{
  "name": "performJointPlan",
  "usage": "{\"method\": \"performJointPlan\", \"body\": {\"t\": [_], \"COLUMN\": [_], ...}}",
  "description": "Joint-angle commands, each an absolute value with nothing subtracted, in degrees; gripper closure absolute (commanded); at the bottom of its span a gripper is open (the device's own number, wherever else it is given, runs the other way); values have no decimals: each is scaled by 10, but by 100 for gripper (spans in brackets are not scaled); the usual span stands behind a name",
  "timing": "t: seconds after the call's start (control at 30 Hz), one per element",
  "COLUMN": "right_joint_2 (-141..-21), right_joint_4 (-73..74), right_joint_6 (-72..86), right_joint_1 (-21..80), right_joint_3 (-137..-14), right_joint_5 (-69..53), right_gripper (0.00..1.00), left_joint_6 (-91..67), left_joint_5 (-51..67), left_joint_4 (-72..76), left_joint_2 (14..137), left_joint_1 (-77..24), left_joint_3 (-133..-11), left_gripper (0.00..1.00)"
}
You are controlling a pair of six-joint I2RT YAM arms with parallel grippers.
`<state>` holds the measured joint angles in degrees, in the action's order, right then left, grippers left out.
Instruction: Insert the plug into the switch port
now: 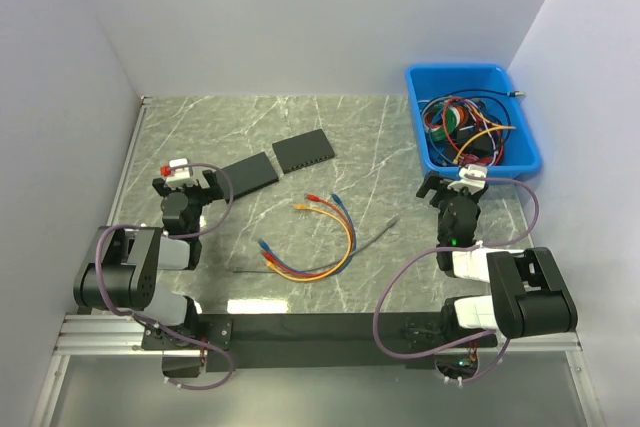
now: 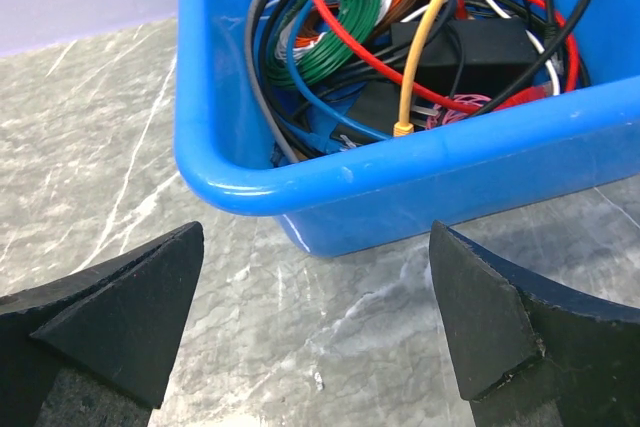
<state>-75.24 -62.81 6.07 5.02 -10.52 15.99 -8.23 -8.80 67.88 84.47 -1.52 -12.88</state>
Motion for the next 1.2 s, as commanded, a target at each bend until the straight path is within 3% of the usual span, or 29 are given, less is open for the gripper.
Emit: {"method": "performJointPlan", "body": {"t": [0.0,0.4,0.5,0.6,0.7,0.8,0.97,1.17], "right_joint_2": [-745,-733,-660,-571,-489,-443,-416,-441], "right_joint_4": [-654,-643,-490,-299,-140,-169,-120,-35], "right_joint_6": [54,56,40,134,227,343,335,280], "right_joint_1": [52,68,90,91,91,87,106,258], "right_joint_3": [-117,-121,-178,-257,-321,-269,-274,-315], "right_joint_5": [151,199,225,234,116,69,-52,20], "right_gripper": [0,0,0,0,0,0,8,11], "left_joint_6": [-85,-85,-86,-87,-86,-86,-87,-86], "left_joint_5": [-76,-76,-76,-76,-76,-76,-76,-76], "left_joint_4": [696,697,697,696,696,696,695,695], "left_joint_2": [838,838,838,837,837,837,837,838], "left_joint_1": [-12,-12,-12,-12,-12,-12,-12,-11], "left_joint_3": [-142,-142,-142,-142,-142,-142,-143,-142], "left_gripper": [1,1,1,1,1,1,1,1]}}
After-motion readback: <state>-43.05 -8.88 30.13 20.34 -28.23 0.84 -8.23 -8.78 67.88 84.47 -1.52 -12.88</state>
